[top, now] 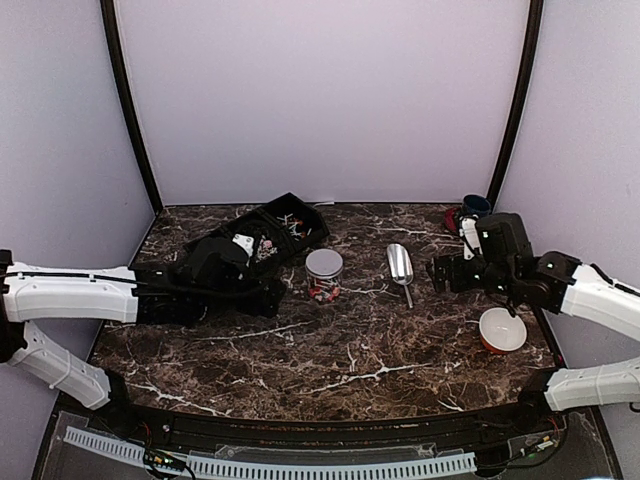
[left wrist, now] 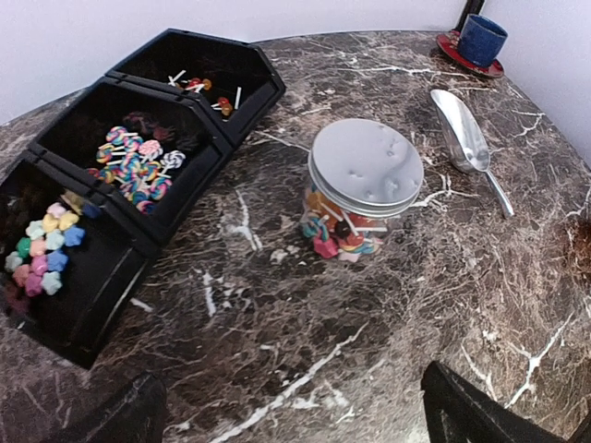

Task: Pack the candies
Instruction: Reset both arms

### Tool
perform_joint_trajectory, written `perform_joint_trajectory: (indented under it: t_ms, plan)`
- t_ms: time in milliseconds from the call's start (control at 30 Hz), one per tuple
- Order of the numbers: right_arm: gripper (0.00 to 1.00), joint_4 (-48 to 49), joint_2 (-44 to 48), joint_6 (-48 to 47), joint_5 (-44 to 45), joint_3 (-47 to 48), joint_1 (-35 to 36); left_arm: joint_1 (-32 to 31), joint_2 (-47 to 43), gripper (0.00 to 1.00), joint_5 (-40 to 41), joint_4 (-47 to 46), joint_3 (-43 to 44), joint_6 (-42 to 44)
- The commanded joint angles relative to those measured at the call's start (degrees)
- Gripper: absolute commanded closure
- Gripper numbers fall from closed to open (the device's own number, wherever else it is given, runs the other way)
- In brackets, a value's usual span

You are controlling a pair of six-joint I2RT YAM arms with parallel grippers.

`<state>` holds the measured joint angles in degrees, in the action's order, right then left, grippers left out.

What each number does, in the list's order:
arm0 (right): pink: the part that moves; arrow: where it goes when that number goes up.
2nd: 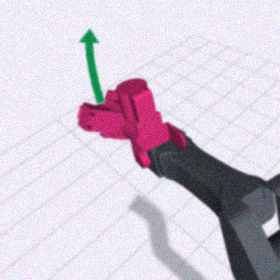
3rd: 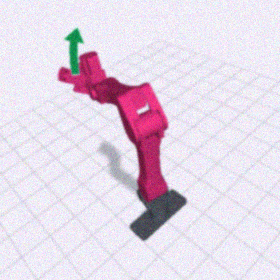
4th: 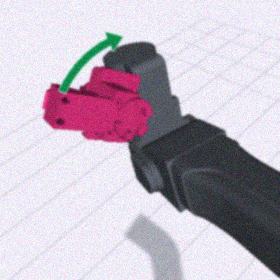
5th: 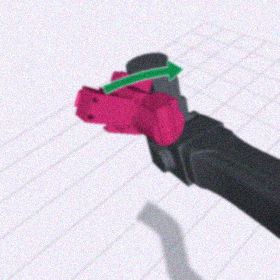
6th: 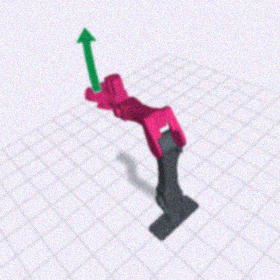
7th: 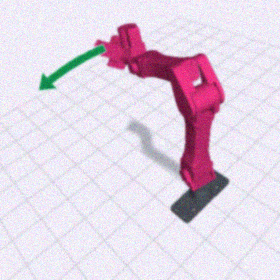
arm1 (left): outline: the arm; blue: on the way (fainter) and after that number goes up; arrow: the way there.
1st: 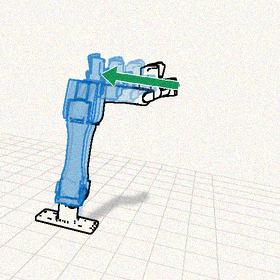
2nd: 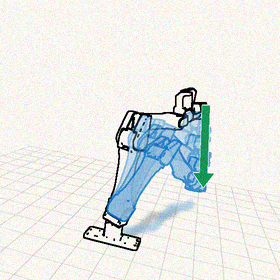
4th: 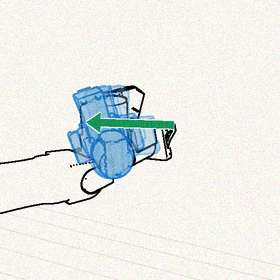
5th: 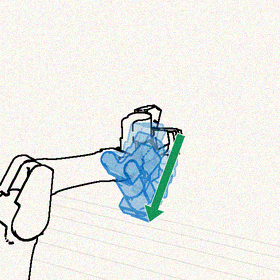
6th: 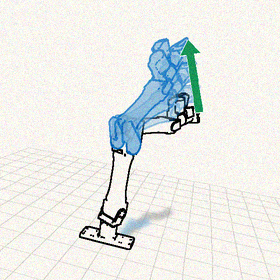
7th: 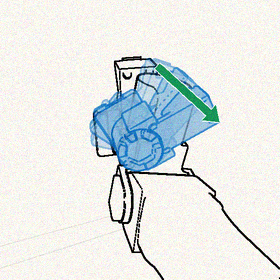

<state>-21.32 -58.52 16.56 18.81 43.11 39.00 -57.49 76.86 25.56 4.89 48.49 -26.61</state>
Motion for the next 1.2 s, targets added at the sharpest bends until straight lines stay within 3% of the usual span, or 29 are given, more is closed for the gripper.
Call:
perform_joint_trajectory:
  t_ms: [0, 267, 533, 800, 1167]
  plan:
    - [0.02, -0.47, 5.87, 2.71, 7.67, -1.46, 0.17, 0.8, -8.48, 0.01, 5.56, 12.33, -0.95, -1.04]
    - [0.02, -3.72, 16.75, 1.22, 13.3, -3.84, 0.11, 10.37, -25.93, 0.01, 4.76, 16.14, -9.06, 1.65]
    - [0.02, -2.37, 21.15, -0.06, 15.53, -4.96, 0.03, 13.89, -36.02, 0.01, 9.68, 18.77, -12.33, 6.7]
    - [0.02, -3.13, 21.01, 1.26, 19.32, -5.37, 0.05, 20.78, -42.37, 0.01, 7.69, 17.55, -14.3, 13.01]
    - [0.02, -3.07, 22.58, 1.29, 20.29, -5.74, 0.03, 21.82, -43.95, 0.01, 6.95, 14.11, -15.81, 20.4]
